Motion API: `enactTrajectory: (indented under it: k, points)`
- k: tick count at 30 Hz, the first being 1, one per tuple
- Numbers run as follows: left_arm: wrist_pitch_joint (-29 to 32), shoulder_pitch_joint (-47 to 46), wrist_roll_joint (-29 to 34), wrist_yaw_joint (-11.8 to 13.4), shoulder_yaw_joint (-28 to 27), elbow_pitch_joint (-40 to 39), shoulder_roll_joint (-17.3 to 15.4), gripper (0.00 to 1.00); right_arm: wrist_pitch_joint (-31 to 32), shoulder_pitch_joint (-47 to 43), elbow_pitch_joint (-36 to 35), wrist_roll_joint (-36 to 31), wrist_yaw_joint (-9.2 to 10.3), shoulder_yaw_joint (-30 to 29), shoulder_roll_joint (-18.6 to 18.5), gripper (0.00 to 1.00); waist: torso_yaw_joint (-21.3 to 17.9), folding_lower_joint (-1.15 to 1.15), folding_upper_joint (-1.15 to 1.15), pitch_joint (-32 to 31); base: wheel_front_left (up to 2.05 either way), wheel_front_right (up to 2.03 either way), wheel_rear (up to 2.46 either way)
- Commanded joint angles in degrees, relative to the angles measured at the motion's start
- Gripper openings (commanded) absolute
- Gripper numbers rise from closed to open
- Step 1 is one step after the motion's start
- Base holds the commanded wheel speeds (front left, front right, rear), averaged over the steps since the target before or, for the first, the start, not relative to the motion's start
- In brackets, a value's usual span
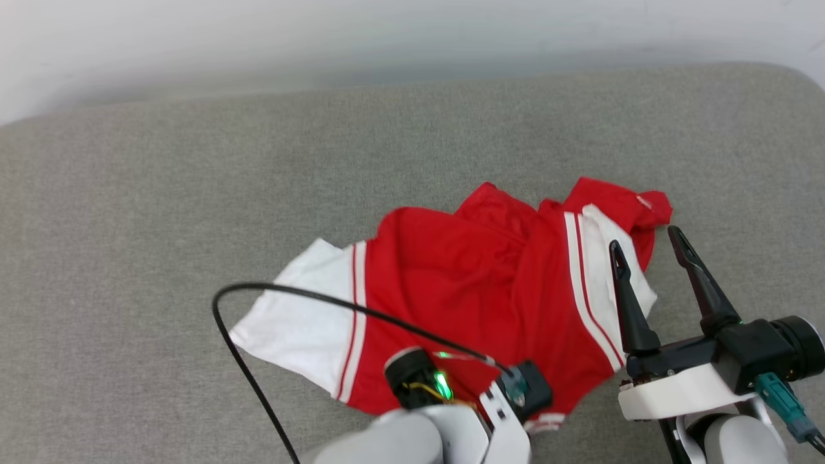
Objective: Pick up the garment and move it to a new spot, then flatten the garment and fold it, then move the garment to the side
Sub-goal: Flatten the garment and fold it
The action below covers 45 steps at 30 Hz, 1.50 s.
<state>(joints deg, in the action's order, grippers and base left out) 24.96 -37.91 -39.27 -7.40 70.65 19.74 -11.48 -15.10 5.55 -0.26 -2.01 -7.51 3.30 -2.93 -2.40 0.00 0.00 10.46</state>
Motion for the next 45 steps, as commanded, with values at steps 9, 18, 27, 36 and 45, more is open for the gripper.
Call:
enactTrajectory:
  k: [9, 18, 27, 36, 45]
  points:
    - [0.01, 7.01, 0.47, -0.09, 2.44, -1.8, 1.23, 0.0, -0.09, -1.4, 1.06, 0.18, 0.04, 0.48, 0.09, 1.0, 0.5, 0.0, 0.0, -3.25, 0.0, 0.0, 0.0]
    - [-8.91, 7.01, 0.78, 0.2, 0.9, 1.78, 2.53, 1.0, -0.09, -2.11, 1.52, 0.24, 0.04, -0.08, 0.09, 1.0, 2.01, 0.0, 0.0, -4.21, 0.0, 0.0, 0.0]
    - [-21.21, 7.9, -1.7, 7.9, -11.05, 0.4, -3.82, 1.0, -0.09, -3.12, 2.12, 0.9, 0.04, 0.02, 0.09, 1.0, 3.63, 0.0, 0.0, -6.86, 0.0, 0.0, 0.0]
    - [-21.08, 14.33, -3.89, 20.08, -20.56, -5.54, -19.26, 1.0, -0.09, -3.85, 1.28, 0.65, 0.04, -0.39, 0.09, 1.0, 4.17, 0.0, 0.0, -6.02, 0.0, 0.0, 0.0]
    - [-15.45, 20.89, -10.5, 23.65, -23.99, -14.55, -26.32, 1.0, -0.09, -3.63, 0.93, 0.09, 0.04, -0.73, 0.09, 1.0, 4.51, 0.0, 0.0, -3.47, 0.0, 0.0, 0.0]
